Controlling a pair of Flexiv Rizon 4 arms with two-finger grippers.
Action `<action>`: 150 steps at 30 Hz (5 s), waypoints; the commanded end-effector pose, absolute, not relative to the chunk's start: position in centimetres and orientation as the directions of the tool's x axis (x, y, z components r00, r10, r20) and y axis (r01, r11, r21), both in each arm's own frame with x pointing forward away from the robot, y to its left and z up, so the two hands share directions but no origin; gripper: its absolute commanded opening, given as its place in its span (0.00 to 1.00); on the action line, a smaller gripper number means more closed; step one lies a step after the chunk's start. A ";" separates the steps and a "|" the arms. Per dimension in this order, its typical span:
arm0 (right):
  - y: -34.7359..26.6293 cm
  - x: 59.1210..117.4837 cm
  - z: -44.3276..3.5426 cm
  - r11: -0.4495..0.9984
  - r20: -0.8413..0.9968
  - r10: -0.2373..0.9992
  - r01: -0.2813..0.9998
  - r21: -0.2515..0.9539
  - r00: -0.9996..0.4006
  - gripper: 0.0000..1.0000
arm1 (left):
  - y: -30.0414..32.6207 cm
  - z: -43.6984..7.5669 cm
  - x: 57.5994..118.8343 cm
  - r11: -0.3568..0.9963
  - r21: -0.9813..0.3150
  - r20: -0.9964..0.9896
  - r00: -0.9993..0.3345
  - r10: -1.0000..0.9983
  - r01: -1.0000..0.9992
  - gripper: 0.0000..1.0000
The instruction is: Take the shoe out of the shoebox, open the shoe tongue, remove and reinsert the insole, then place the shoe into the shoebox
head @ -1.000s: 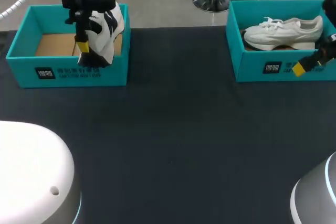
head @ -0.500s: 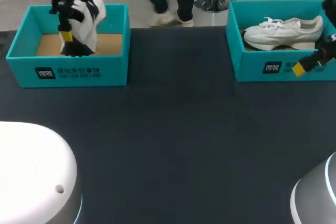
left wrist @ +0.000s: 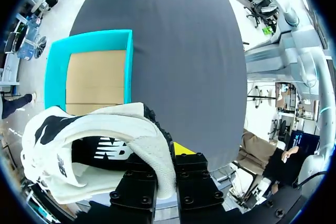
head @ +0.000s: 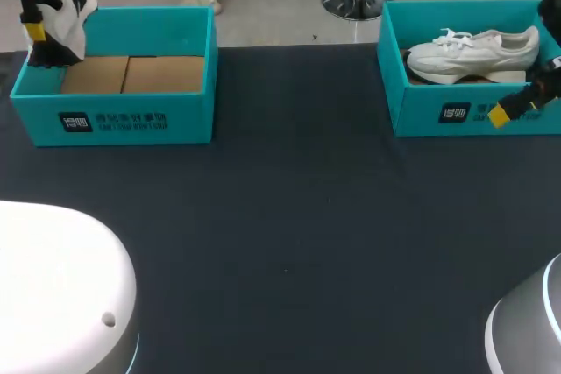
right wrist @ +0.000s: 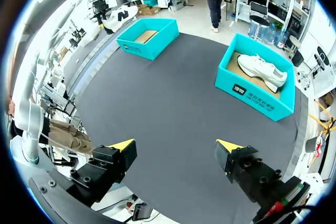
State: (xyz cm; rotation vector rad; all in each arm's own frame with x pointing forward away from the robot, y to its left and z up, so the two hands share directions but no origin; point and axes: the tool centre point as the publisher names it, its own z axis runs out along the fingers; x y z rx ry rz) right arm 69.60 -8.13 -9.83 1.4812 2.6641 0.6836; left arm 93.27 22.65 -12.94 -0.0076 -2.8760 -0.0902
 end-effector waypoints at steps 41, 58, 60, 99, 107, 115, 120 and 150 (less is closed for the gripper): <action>-8.0 69.9 -9.8 0.456 0.193 0.813 0.807 0.376 -0.549 1.00 | 30.1 -17.3 95.1 -0.001 0.103 0.084 -0.008 0.996 0.995 0.00; -8.0 69.9 -9.8 0.456 0.193 0.813 0.807 0.376 -0.549 1.00 | 30.2 -18.9 97.4 -0.452 -0.008 0.228 0.442 0.867 0.892 0.00; -8.0 69.9 -9.8 0.456 0.193 0.813 0.807 0.376 -0.549 1.00 | 30.2 -18.9 97.4 -0.452 -0.008 0.228 0.442 0.867 0.892 0.00; -8.0 69.9 -9.8 0.456 0.193 0.813 0.807 0.376 -0.549 1.00 | 31.2 -18.6 103.1 -0.192 0.045 0.273 0.173 0.946 0.980 0.00; -8.0 69.9 -9.8 0.456 0.193 0.813 0.807 0.376 -0.549 1.00 | 30.6 -19.6 105.0 -0.151 0.080 0.268 0.125 0.955 0.985 0.00; -8.0 69.9 -9.8 0.456 0.193 0.813 0.807 0.376 -0.549 1.00 | 29.3 -20.9 106.3 -0.160 0.118 0.281 0.121 0.952 0.980 0.00; -8.0 69.9 -9.8 0.456 0.193 0.813 0.807 0.376 -0.549 1.00 | 29.2 -22.3 106.3 -0.154 0.102 0.278 0.120 0.953 0.983 0.00; -8.0 69.9 -9.8 0.456 0.193 0.813 0.807 0.376 -0.549 1.00 | 29.1 -23.9 107.6 -0.060 0.108 0.244 0.032 0.969 0.992 0.00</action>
